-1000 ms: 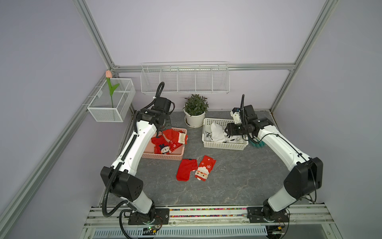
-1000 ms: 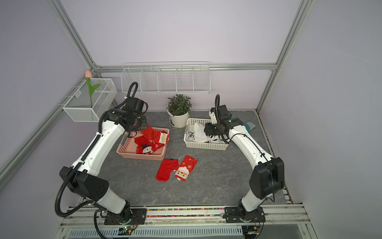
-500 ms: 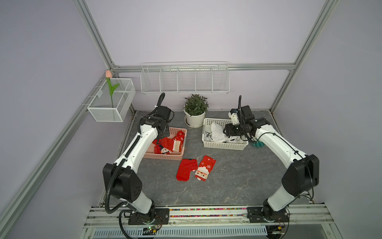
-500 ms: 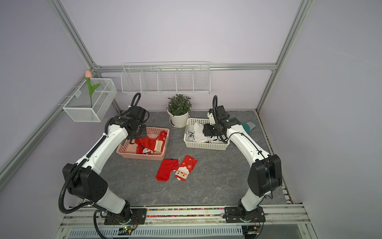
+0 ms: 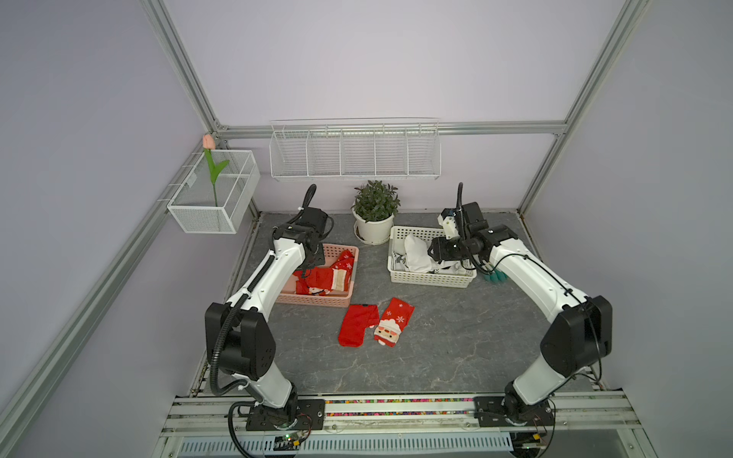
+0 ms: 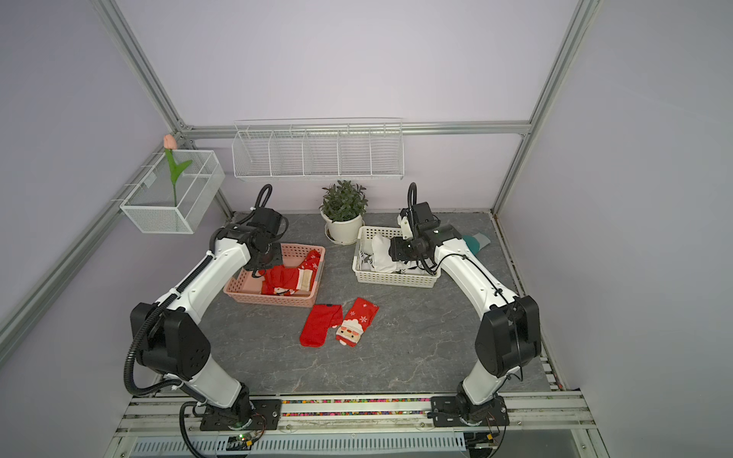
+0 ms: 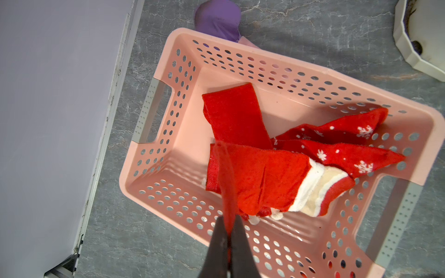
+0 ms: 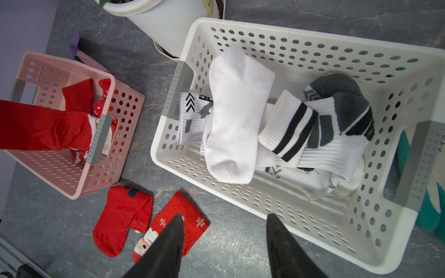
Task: Sort the socks into the basket by color
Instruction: Place the sock in the bin.
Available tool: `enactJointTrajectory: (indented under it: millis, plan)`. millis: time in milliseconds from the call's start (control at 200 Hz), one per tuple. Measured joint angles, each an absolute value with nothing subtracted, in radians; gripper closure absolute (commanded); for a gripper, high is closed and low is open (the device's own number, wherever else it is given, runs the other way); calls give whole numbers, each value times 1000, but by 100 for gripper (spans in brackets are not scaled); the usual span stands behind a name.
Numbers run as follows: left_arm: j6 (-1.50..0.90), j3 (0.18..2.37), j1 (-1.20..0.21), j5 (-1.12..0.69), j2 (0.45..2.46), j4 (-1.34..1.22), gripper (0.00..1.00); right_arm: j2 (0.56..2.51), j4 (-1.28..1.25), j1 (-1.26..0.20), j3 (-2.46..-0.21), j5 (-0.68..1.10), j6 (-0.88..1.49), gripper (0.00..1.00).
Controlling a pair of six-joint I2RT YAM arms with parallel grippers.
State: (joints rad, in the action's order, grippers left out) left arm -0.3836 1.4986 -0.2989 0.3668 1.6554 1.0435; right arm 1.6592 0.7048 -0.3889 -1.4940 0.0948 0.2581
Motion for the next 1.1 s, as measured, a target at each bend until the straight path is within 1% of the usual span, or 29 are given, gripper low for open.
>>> enactJointTrajectory:
  millis: [515,550,645,785,840,915,995,1100]
  plan:
    - [-384,1481,-271,366,1742,1021,100,1665,706,-389,-1494,94,257,43]
    - [-384,1481,-269,366,1744,1022,95,1665,706,-389,-1494,94,257,43]
    - [-384,1481,-266,367,1752,1022,86,1665,706,-389,-1494,94,257,43]
    - [-387,1483,-266,367,1758,1024,62,1665,709,-389,-1494,94,257,43]
    - [-381,1485,-266,368,1758,1028,56,1665,709,-389,-1494,94,257,43]
    - [-382,1491,-266,371,1758,1031,51,1665,709,-389,-1494,94,257,43]
    - [-384,1502,-266,372,1758,1037,50,1665,710,-389,-1494,94,257,43]
    - [-384,1530,-265,374,1758,1053,45,1665,710,-389,-1494,94,257,43]
